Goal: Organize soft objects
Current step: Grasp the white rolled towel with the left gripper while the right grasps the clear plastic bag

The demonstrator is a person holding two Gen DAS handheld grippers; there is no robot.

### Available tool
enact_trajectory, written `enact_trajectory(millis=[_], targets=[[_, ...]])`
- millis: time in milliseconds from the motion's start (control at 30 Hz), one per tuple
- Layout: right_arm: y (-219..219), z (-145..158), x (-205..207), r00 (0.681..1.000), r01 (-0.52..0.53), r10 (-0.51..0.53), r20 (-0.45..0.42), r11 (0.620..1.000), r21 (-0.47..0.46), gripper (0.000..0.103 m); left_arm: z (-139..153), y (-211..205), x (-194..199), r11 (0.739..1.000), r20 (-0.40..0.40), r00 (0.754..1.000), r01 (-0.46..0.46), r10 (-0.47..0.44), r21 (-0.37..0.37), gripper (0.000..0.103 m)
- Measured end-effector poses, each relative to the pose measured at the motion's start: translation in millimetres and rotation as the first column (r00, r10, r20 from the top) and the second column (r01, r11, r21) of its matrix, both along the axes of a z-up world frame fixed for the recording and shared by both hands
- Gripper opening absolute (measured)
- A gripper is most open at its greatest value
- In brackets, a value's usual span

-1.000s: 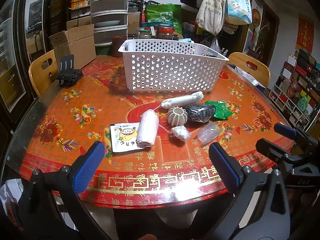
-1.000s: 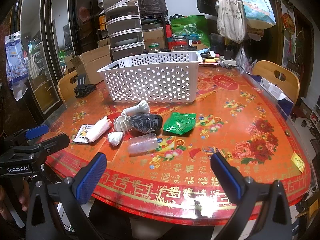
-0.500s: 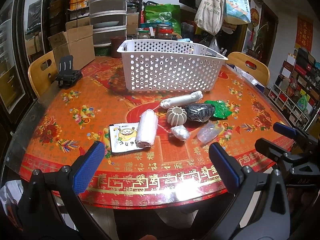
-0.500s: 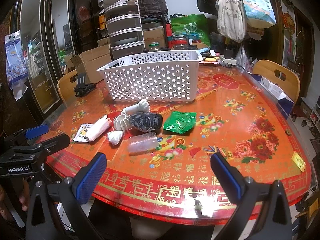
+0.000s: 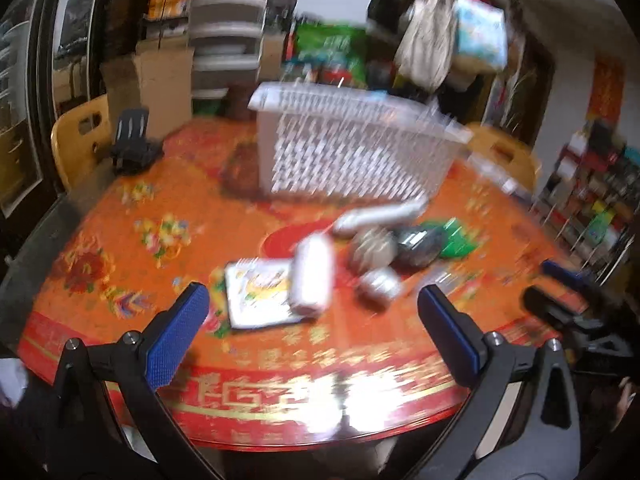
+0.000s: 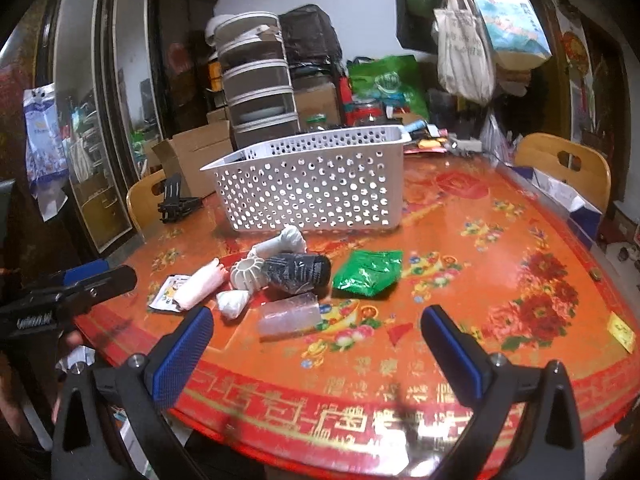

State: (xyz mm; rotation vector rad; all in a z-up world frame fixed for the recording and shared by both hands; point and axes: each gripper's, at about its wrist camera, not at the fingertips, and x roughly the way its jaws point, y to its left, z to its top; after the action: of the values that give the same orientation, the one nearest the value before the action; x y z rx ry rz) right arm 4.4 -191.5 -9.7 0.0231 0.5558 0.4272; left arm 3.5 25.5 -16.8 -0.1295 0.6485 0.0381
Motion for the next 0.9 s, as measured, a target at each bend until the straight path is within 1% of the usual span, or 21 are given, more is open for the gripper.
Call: enact_trajectory(millis=[33,67,100,167,200,267,367,533,600,700,733,767,867,900], targets=[[2,-5,3,1.000,-0.007,0.007,-0.019,1.000,-0.017,0.103,-7,-1,3,0.999,-0.013,1.000,-0.022,0.023,0.042,0.103],[4,-9,5,0.999,0.006,-0.007,-0.034,1.000,-0.025,0.103,-12,-2,4,0.998,-0.017,0.999,-0.030,0.031,0.064,0.103],[4,-13,7,0.999,0.019,-0.020,-0.043,0.999,-0.027,0.103,-17,-1,5,0.998,-0.017,1.000,-0.014,0.015,0.053,0.103],[7,-20,13,0.997,0.011,-0.012,-0.070,1.000,-0.023,0.103,-24,0,8,1.000,-0.024,1.000,0.020,-0.020,0.008,0.103],[9,-24,16,0.997,0.006,-0.008,-0.080,1.000,-0.026,0.103,-27,0,11,1.000,-0.029,0.999,0.029,-0.029,0.000,0.103],[15,-31,20,0.995,-0.012,0.008,-0.103,0.999,-0.032,0.103,-32,-2,18,0.999,-0.041,0.999,0.033,-0.032,0.014,0.103],[22,-38,24,0.992,-0.044,0.040,-0.118,0.999,-0.027,0.103,-35,-4,24,0.999,-0.037,0.999,0.032,-0.032,0.019,0.103],[34,-44,35,0.989,-0.061,0.057,-0.138,0.998,-0.029,0.102,-39,-3,41,0.999,-0.039,0.999,0.031,-0.030,0.032,0.102],[39,-45,39,0.989,-0.062,0.056,-0.138,0.997,-0.041,0.097,-41,-2,46,0.999,-0.044,0.998,0.035,-0.033,0.031,0.099],[45,-48,48,0.988,-0.066,0.057,-0.146,0.996,-0.059,0.087,-42,-3,52,0.998,-0.049,0.998,0.044,-0.043,0.036,0.093],[47,-48,49,0.988,-0.065,0.054,-0.143,0.996,-0.069,0.083,-42,-4,54,0.998,-0.052,0.998,0.048,-0.046,0.042,0.090],[49,-47,51,0.989,-0.060,0.048,-0.140,0.995,-0.084,0.080,-43,-6,55,0.998,-0.054,0.997,0.052,-0.049,0.048,0.084],[56,-49,54,0.990,-0.062,0.047,-0.134,0.992,-0.109,0.079,-46,-7,62,0.997,-0.069,0.996,0.063,-0.060,0.046,0.072],[58,-49,54,0.990,-0.064,0.048,-0.132,0.991,-0.115,0.079,-47,-6,62,0.997,-0.072,0.995,0.065,-0.062,0.043,0.070]])
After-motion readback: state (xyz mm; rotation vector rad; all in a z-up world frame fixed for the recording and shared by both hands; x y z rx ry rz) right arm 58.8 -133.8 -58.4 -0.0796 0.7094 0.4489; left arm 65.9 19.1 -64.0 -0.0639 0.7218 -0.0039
